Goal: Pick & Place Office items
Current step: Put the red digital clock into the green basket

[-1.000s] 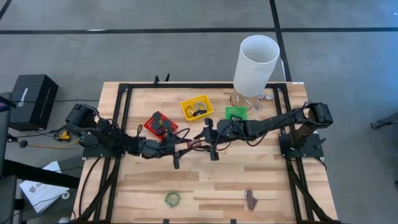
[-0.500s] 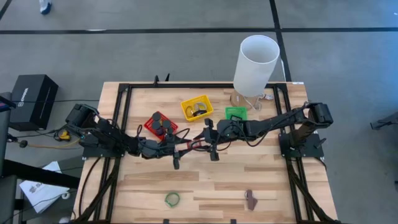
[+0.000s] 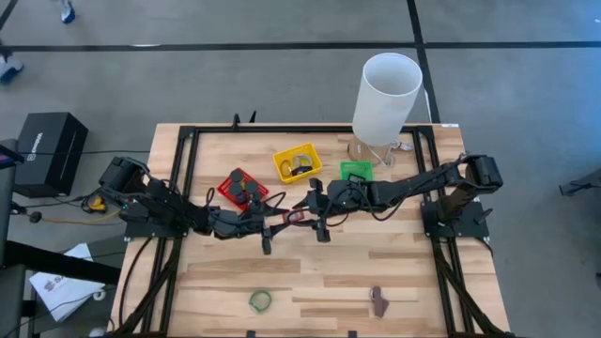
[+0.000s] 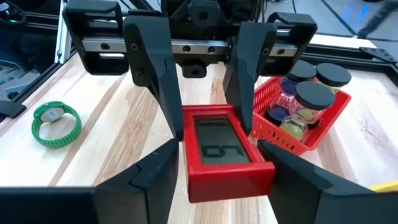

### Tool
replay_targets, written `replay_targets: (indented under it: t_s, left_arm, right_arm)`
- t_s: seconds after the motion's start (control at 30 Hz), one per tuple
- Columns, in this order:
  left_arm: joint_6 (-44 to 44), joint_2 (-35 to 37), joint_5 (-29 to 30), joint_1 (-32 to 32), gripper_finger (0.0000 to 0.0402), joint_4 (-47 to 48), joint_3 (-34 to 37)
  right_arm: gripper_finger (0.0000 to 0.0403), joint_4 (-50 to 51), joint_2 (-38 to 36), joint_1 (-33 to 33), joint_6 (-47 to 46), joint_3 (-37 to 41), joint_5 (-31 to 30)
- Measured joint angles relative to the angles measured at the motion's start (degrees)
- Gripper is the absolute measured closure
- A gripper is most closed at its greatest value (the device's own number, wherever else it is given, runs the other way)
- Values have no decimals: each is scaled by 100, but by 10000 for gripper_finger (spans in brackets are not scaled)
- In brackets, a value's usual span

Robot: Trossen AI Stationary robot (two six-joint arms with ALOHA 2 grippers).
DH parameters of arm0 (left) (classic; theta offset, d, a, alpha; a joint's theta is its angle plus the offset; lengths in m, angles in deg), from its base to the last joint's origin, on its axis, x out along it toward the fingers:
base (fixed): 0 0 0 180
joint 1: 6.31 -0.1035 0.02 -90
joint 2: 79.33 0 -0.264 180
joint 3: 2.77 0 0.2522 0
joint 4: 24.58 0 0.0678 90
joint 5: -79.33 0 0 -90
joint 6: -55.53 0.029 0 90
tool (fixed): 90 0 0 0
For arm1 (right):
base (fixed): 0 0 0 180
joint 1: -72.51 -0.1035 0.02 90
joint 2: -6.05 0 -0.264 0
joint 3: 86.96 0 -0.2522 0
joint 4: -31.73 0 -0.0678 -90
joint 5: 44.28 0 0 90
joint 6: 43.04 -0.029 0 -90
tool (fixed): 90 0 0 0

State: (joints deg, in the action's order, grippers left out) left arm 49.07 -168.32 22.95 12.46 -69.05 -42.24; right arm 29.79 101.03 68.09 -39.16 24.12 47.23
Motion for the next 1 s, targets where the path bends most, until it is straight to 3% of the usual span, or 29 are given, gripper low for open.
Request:
replay_targets:
  t_s: [0.23, 0.53, 0.83, 1.0]
  left_arm:
    - [4, -2, -4, 0, 233, 7, 0]
    - [39, -2, -62, 4, 239, 1, 4]
    - [19, -2, -15, 0, 233, -23, 7]
    - [-3, -2, -17, 0, 225, -23, 6]
  right_arm:
    - [197, -58, 0, 11, 62, 0, 11]
    - [254, -59, 0, 4, 109, 0, 59]
    - [230, -70, 0, 7, 76, 0, 17]
    - [253, -58, 0, 8, 76, 0, 13]
